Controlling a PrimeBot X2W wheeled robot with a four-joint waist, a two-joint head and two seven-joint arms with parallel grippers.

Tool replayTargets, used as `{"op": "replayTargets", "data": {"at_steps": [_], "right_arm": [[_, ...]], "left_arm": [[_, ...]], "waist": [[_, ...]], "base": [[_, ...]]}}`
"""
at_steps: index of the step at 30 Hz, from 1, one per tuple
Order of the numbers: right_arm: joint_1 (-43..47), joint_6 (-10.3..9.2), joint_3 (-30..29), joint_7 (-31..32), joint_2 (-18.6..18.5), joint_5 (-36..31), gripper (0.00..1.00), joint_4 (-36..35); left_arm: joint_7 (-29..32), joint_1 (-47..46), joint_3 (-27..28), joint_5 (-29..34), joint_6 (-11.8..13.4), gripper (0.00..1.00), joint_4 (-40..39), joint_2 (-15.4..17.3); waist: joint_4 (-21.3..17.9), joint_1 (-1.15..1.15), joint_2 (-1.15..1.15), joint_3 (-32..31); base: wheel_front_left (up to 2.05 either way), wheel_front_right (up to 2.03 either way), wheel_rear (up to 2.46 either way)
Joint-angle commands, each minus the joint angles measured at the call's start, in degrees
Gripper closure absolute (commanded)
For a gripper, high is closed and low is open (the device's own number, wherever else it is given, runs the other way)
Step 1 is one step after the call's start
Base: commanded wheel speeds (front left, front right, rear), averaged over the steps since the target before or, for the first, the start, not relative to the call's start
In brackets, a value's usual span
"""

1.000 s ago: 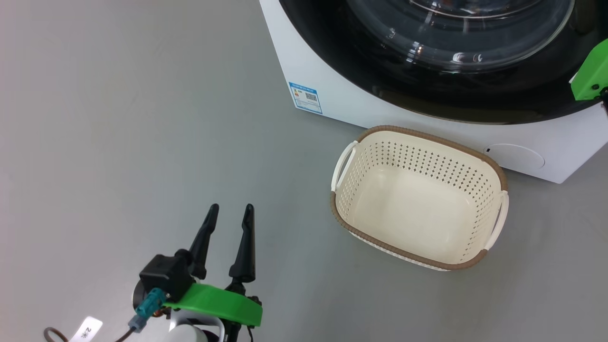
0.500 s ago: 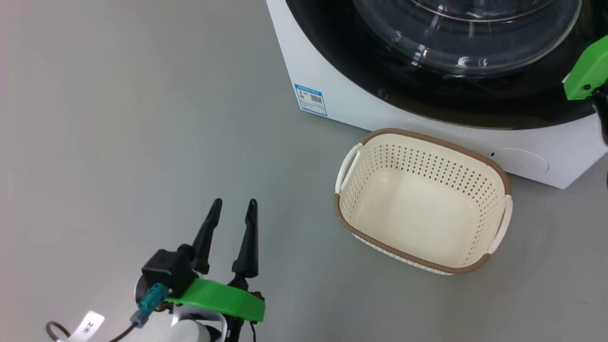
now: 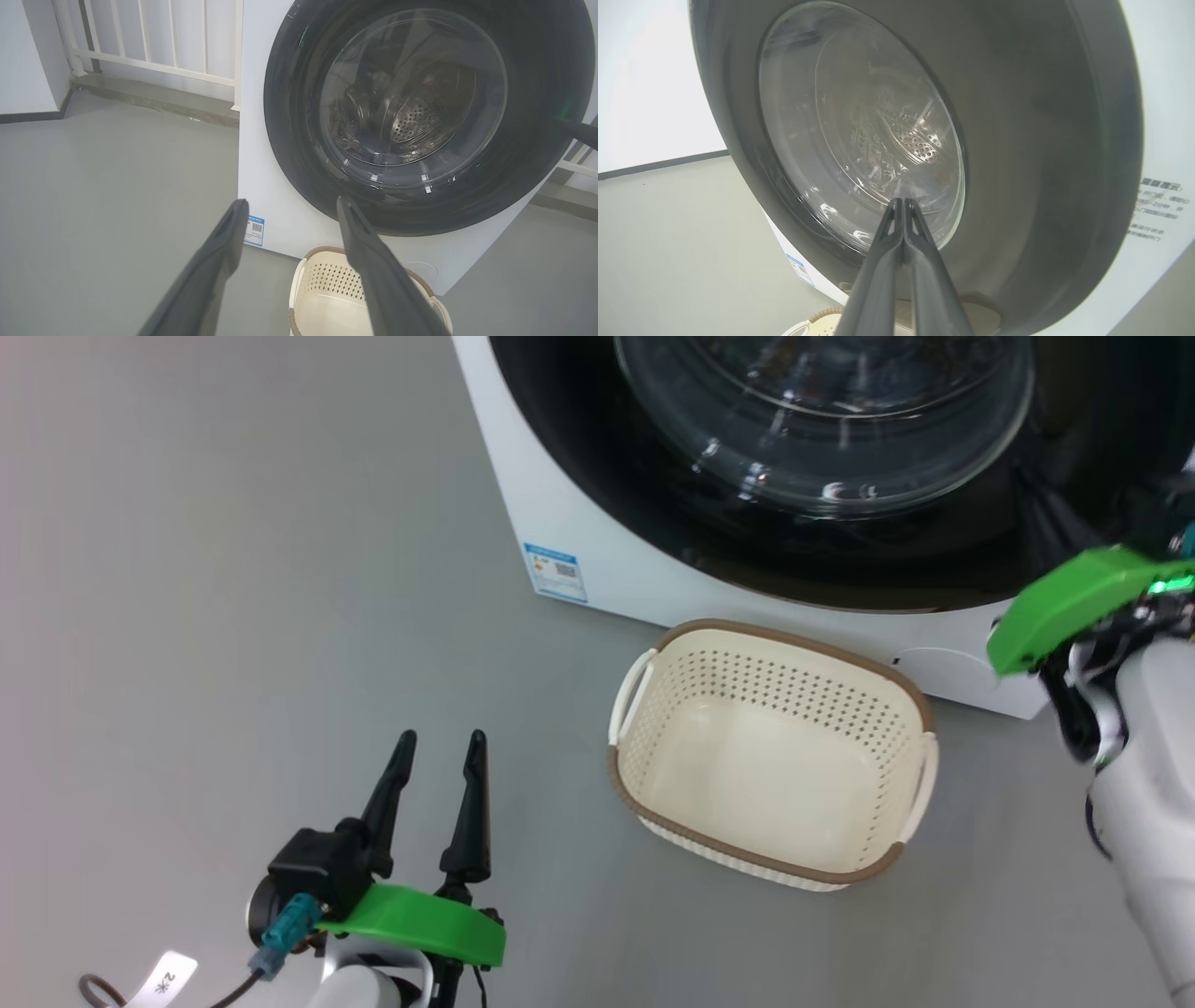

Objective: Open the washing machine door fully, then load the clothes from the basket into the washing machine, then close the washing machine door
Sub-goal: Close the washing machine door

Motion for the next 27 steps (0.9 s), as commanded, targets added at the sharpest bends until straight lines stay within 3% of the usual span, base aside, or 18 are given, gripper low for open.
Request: {"op": "replayTargets", "data": {"at_steps": [1,7,8,9,12,13,15,27], "right_arm": [[2.23,-0.15,0.85,-1.56,0.53,0.41,1.0,-2.43],[10.45,-0.15,-0.67,-6.05,2.66,-0.8,0.98,-5.44],[11.71,-0.15,-0.92,-6.62,2.93,-1.26,0.77,-5.82],[12.97,-0.15,-1.25,-7.0,3.37,-1.45,0.7,-6.03],[15.26,-0.15,-1.64,-7.37,4.24,-2.07,0.72,-6.4],[16.35,-0.15,-1.83,-7.62,4.69,-2.37,0.6,-6.7],[18.5,-0.15,-2.4,-7.94,5.63,-2.59,0.02,-7.16],[30.44,-0.15,-8.6,-9.03,10.04,-6.31,0.0,-12.04]], "left_arm": [[-0.6,-0.36,2.35,0.88,-0.12,0.0,-0.53,0.81],[-0.6,0.54,3.51,2.51,-0.96,0.0,1.26,1.29],[-0.6,0.66,3.67,2.73,-1.08,0.0,1.53,1.47],[-0.6,0.84,3.93,2.8,-1.18,0.0,1.78,1.58],[-0.6,1.32,4.37,3.08,-1.29,0.0,2.16,1.97],[-0.6,1.65,4.57,3.21,-1.32,0.0,2.33,2.18],[-0.6,2.4,4.9,3.39,-1.4,0.0,2.7,2.61],[-0.6,6.94,5.6,3.46,-1.03,0.0,2.73,4.38]], "waist": [[-2.73,0.0,0.0,-2.27],[-6.45,0.0,0.0,-5.0],[-7.01,0.0,0.0,-5.48],[-7.58,0.0,0.0,-6.01],[-8.76,0.0,0.0,-7.04],[-9.35,0.0,0.0,-7.61],[-10.49,0.0,0.0,-8.65],[-16.76,0.0,0.0,-13.36]], "base": [[0.0,0.0,0.0],[0.0,0.0,0.0],[0.0,0.0,0.0],[0.0,0.0,0.0],[0.0,0.0,0.0],[0.0,0.0,0.0],[0.0,0.0,0.0],[0.0,0.0,0.0]]}}
